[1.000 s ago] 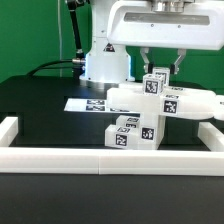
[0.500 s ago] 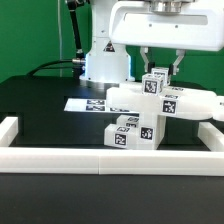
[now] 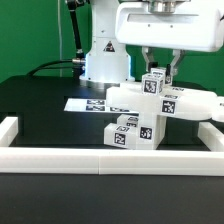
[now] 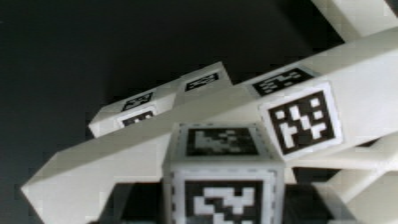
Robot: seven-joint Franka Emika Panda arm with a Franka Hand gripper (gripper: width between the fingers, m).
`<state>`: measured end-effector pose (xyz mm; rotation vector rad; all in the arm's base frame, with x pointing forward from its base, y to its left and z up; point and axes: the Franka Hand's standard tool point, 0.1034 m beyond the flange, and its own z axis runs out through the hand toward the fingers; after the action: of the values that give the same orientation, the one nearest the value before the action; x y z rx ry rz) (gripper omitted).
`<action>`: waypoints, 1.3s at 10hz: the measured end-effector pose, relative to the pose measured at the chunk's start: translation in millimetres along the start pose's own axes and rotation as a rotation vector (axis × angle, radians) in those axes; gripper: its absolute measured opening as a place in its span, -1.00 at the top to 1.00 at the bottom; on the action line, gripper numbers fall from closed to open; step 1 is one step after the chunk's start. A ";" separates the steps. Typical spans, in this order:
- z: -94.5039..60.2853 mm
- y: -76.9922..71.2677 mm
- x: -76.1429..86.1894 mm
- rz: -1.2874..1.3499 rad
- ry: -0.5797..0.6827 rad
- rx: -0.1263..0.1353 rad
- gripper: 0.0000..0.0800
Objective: Assemble chair
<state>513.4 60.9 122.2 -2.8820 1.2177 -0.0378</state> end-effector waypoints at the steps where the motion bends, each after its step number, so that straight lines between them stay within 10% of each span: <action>1: 0.0 -0.4 -0.2 0.084 -0.005 0.006 0.28; 6: 0.6 -2.6 -2.2 0.444 -0.044 0.035 0.28; 8: 0.8 -2.6 -2.4 0.383 -0.043 0.036 0.10; 10: 3.3 -2.5 -4.2 0.342 -0.041 0.029 -0.54; 13: 4.0 -6.2 -10.1 0.045 -0.033 0.027 -0.62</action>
Offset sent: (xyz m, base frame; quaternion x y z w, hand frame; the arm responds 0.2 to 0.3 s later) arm -0.0014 -0.0039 -0.0017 0.0087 -0.0104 0.2070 0.9782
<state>510.9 72.4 118.1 -2.8193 1.2657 -0.0065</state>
